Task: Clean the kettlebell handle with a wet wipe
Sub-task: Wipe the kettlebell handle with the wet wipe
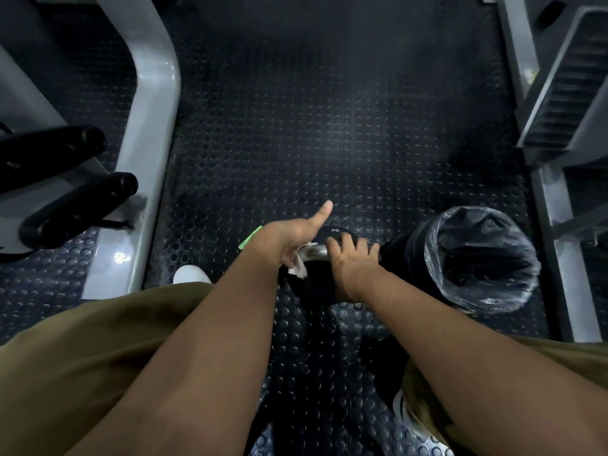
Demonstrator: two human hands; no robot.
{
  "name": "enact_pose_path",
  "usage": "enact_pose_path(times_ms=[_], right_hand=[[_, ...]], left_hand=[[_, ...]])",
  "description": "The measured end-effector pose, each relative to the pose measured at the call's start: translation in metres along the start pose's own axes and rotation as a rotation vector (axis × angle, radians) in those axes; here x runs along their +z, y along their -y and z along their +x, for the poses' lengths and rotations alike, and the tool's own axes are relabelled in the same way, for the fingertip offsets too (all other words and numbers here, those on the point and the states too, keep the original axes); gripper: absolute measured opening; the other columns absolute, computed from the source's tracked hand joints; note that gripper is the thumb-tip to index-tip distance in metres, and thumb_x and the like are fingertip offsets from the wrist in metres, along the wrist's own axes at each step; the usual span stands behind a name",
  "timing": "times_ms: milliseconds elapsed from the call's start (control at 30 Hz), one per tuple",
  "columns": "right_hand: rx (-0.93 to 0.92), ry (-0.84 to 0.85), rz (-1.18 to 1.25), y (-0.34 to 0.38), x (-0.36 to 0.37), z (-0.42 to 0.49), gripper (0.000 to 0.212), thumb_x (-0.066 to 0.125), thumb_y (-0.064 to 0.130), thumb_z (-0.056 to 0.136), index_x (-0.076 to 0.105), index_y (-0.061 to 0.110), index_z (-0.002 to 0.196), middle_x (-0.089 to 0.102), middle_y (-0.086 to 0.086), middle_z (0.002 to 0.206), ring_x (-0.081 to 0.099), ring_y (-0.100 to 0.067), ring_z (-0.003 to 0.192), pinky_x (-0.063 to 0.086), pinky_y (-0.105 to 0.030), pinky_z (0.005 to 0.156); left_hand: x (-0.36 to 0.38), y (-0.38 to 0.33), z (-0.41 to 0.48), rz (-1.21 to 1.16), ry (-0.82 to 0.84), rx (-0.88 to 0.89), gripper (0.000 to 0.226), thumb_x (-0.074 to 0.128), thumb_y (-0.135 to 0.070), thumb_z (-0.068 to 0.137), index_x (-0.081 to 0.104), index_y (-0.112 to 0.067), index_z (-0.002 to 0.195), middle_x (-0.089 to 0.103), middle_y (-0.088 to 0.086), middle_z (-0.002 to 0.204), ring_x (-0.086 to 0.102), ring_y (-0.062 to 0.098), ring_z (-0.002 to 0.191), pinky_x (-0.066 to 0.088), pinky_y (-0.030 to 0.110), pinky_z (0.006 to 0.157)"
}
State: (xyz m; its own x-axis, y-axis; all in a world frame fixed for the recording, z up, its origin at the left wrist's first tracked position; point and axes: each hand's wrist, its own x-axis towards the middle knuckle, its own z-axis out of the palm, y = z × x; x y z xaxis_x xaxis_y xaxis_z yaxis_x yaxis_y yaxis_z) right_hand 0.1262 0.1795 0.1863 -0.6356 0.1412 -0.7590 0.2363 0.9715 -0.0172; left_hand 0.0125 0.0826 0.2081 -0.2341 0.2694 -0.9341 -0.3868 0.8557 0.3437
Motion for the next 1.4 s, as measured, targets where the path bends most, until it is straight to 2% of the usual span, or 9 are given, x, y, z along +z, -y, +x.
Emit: enact_pose_path(times_ms=[67, 167, 333, 567, 700, 867, 1033, 1233, 1400], right_hand=[[-0.002, -0.010, -0.006, 0.000, 0.001, 0.000, 0.124, 0.086, 0.032, 0.075, -0.006, 0.021, 0.158, 0.009, -0.015, 0.157, 0.019, -0.044, 0.143, 0.011, -0.068, 0.120], [-0.026, -0.028, 0.017, -0.002, 0.002, -0.003, 0.117, 0.081, 0.026, 0.078, -0.003, 0.020, 0.158, 0.008, -0.016, 0.158, 0.019, -0.044, 0.144, 0.010, -0.069, 0.119], [-0.043, -0.049, 0.049, -0.003, 0.002, -0.004, 0.111, 0.077, 0.029, 0.080, -0.001, 0.019, 0.158, 0.011, -0.015, 0.156, 0.022, -0.043, 0.141, 0.009, -0.069, 0.119], [-0.049, -0.059, 0.059, -0.004, 0.004, -0.002, 0.111, 0.077, 0.022, 0.077, 0.001, 0.020, 0.158, 0.014, -0.014, 0.155, 0.024, -0.042, 0.140, 0.011, -0.069, 0.119], [-0.025, -0.034, 0.019, -0.002, 0.002, -0.002, 0.120, 0.081, 0.022, 0.077, -0.006, 0.019, 0.159, 0.006, -0.016, 0.159, 0.018, -0.044, 0.145, 0.009, -0.069, 0.120], [0.012, 0.018, -0.018, 0.000, 0.000, 0.003, 0.129, 0.086, 0.042, 0.073, -0.009, 0.023, 0.159, 0.004, -0.014, 0.161, 0.016, -0.044, 0.147, 0.011, -0.067, 0.120], [-0.026, -0.029, 0.009, -0.002, 0.003, 0.000, 0.120, 0.084, 0.025, 0.076, -0.003, 0.020, 0.158, 0.014, -0.014, 0.153, 0.022, -0.042, 0.142, 0.011, -0.069, 0.119], [-0.050, -0.060, 0.035, -0.004, 0.005, -0.001, 0.113, 0.079, 0.032, 0.079, -0.001, 0.020, 0.158, 0.013, -0.015, 0.154, 0.024, -0.041, 0.139, 0.011, -0.069, 0.118], [-0.038, -0.055, 0.028, -0.004, 0.006, -0.001, 0.114, 0.079, 0.026, 0.078, -0.002, 0.019, 0.158, 0.009, -0.015, 0.157, 0.021, -0.044, 0.142, 0.010, -0.070, 0.119]], left_hand=[[0.008, 0.006, 0.007, 0.004, -0.035, 0.016, 0.115, 0.018, -0.098, 0.080, 0.024, -0.020, 0.165, 0.030, 0.014, 0.169, 0.044, 0.040, 0.145, 0.040, 0.049, 0.115], [0.012, 0.035, 0.027, -0.110, -0.059, 0.041, 0.132, 0.025, -0.109, 0.062, 0.044, -0.020, 0.157, 0.051, 0.010, 0.156, 0.050, 0.032, 0.141, 0.039, 0.051, 0.118], [0.015, 0.061, 0.033, -0.450, -0.004, 0.069, 0.110, 0.025, -0.101, 0.076, 0.071, -0.016, 0.128, 0.079, 0.005, 0.115, 0.076, 0.021, 0.107, 0.058, 0.035, 0.092], [-0.001, 0.060, 0.013, -0.497, 0.106, 0.041, 0.132, 0.017, -0.105, 0.066, 0.070, -0.001, 0.129, 0.076, 0.011, 0.124, 0.074, 0.022, 0.113, 0.058, 0.027, 0.071], [-0.008, 0.035, 0.000, -0.278, 0.032, -0.001, 0.134, 0.018, -0.108, 0.062, 0.062, -0.004, 0.135, 0.077, 0.007, 0.117, 0.071, 0.024, 0.117, 0.054, 0.035, 0.094], [0.003, 0.000, -0.006, 0.069, -0.033, 0.021, 0.131, 0.015, -0.108, 0.064, 0.031, -0.025, 0.164, 0.035, 0.010, 0.167, 0.039, 0.034, 0.147, 0.033, 0.050, 0.115], [0.012, 0.024, 0.014, 0.062, -0.069, 0.027, 0.122, 0.019, -0.103, 0.073, 0.044, -0.019, 0.157, 0.041, 0.008, 0.163, 0.040, 0.030, 0.149, 0.030, 0.043, 0.121], [-0.004, 0.061, 0.028, -0.280, 0.055, 0.029, 0.113, 0.025, -0.106, 0.066, 0.075, -0.015, 0.111, 0.080, 0.001, 0.094, 0.076, 0.016, 0.103, 0.052, 0.037, 0.105], [-0.022, 0.040, 0.002, -0.195, 0.136, 0.041, 0.133, 0.017, -0.105, 0.067, 0.062, 0.003, 0.130, 0.072, 0.000, 0.069, 0.076, 0.010, 0.071, 0.048, 0.034, 0.106]])
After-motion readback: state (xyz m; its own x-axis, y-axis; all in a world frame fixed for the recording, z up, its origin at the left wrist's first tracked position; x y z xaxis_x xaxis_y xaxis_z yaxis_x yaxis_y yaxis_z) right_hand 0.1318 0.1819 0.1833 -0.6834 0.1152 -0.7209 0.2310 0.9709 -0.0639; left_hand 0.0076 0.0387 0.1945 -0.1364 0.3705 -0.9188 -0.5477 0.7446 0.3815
